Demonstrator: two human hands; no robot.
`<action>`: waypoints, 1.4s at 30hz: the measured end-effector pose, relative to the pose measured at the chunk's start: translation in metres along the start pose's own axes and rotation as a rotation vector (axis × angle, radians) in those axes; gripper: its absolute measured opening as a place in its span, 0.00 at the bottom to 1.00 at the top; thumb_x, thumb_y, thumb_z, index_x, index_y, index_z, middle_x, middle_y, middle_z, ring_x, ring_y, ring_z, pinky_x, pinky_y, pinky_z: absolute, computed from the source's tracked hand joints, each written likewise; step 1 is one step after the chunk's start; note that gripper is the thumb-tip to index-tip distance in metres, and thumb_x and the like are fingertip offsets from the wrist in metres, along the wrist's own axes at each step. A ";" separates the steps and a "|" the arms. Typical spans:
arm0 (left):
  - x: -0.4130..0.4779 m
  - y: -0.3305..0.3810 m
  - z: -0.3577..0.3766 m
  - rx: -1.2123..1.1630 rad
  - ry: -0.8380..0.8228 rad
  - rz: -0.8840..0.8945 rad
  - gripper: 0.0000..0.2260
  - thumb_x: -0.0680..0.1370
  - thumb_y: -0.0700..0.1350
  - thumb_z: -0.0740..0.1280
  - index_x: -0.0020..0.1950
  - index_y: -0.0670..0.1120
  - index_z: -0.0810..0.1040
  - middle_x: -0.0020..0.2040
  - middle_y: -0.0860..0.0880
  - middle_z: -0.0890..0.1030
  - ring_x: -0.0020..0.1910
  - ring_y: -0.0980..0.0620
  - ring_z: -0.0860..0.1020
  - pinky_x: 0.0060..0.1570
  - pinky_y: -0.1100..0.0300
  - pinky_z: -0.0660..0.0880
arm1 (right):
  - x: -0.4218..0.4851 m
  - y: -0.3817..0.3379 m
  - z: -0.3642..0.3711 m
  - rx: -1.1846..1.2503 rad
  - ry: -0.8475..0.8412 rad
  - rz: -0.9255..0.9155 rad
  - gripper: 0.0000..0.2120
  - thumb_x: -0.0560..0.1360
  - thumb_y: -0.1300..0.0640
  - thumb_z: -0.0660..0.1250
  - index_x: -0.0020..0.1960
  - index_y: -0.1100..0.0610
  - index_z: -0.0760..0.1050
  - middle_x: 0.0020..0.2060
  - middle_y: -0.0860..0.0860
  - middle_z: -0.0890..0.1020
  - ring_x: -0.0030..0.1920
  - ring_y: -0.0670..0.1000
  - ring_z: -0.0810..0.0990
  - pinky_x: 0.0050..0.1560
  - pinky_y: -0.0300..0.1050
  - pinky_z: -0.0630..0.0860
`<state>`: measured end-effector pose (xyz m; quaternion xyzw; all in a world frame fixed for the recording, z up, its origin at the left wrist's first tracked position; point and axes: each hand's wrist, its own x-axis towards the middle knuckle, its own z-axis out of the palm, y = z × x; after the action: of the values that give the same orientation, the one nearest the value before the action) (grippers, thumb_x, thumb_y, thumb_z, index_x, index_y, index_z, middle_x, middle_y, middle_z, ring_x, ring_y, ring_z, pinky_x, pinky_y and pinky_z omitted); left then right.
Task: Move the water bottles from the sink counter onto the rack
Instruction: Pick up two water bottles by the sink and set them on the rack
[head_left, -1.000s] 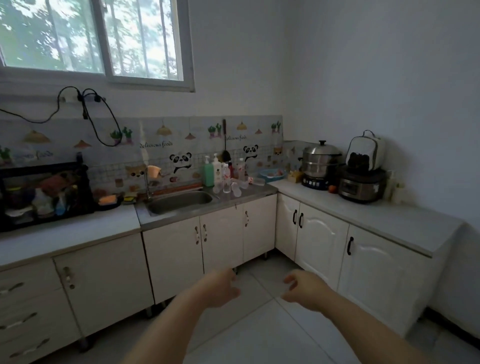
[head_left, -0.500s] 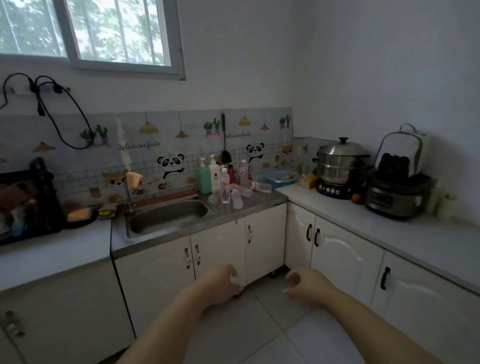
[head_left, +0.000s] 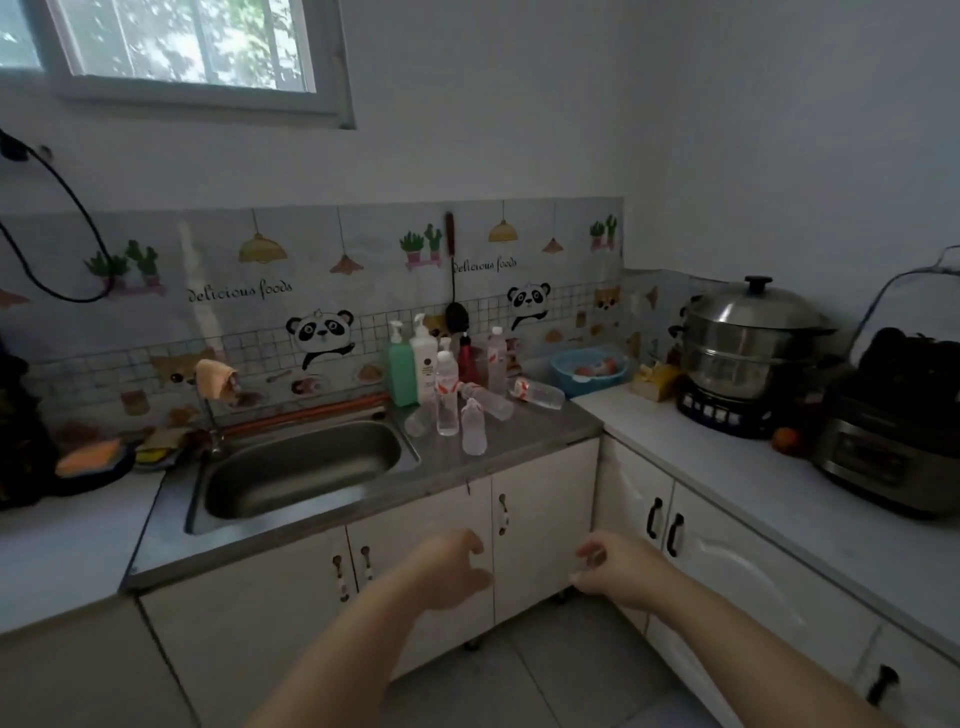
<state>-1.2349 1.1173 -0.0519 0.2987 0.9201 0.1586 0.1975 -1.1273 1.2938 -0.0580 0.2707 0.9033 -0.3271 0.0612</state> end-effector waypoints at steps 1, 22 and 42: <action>0.020 0.001 -0.002 -0.001 -0.008 0.002 0.22 0.77 0.49 0.63 0.70 0.47 0.65 0.66 0.45 0.72 0.64 0.47 0.72 0.65 0.54 0.70 | 0.019 0.002 -0.004 -0.003 0.000 0.004 0.23 0.74 0.50 0.68 0.66 0.55 0.69 0.62 0.53 0.76 0.56 0.49 0.76 0.50 0.37 0.71; 0.403 0.034 -0.080 -0.070 -0.015 0.005 0.18 0.76 0.48 0.62 0.65 0.44 0.71 0.61 0.46 0.76 0.60 0.46 0.74 0.61 0.57 0.71 | 0.395 -0.001 -0.122 -0.025 -0.044 -0.018 0.23 0.72 0.52 0.70 0.65 0.54 0.71 0.60 0.52 0.76 0.56 0.49 0.75 0.55 0.39 0.72; 0.595 0.022 -0.077 -0.130 0.182 -0.329 0.25 0.76 0.48 0.62 0.71 0.42 0.62 0.68 0.40 0.70 0.64 0.44 0.72 0.61 0.57 0.70 | 0.656 -0.006 -0.148 -0.043 -0.321 -0.175 0.23 0.70 0.53 0.71 0.63 0.55 0.72 0.60 0.53 0.77 0.57 0.52 0.77 0.60 0.46 0.75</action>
<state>-1.7018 1.4849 -0.1358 0.1153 0.9584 0.2097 0.1558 -1.6755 1.6771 -0.1280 0.1342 0.9088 -0.3509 0.1816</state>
